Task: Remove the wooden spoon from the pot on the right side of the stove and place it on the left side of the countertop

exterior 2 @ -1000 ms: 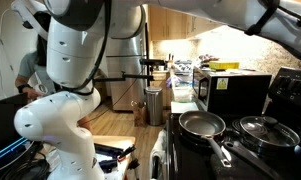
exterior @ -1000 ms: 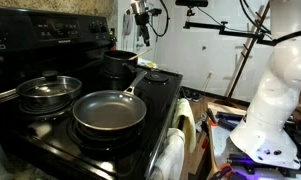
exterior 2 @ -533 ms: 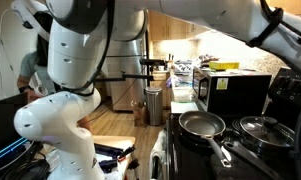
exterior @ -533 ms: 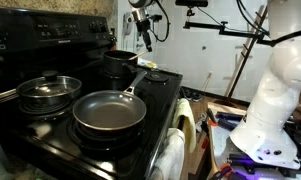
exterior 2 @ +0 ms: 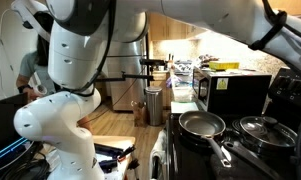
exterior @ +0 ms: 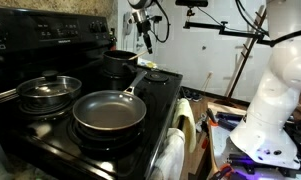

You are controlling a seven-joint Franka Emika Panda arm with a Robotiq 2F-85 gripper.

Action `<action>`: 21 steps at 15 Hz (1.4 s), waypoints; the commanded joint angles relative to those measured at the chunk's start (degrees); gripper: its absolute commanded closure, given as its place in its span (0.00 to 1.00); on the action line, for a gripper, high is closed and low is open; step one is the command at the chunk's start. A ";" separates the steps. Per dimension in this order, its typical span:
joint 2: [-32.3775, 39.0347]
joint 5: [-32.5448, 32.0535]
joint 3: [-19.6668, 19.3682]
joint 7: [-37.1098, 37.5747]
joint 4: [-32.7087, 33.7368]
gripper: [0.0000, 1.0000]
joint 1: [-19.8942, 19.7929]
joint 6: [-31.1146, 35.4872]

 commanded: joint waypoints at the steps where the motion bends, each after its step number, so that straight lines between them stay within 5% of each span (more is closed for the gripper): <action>1: 0.27 0.67 0.89 1.30 2.06 0.73 -1.05 -1.79; 5: -0.12 0.59 0.78 2.04 1.77 0.94 -1.19 -1.10; 21: -11.10 5.75 0.19 -5.67 2.99 0.93 -4.86 -4.67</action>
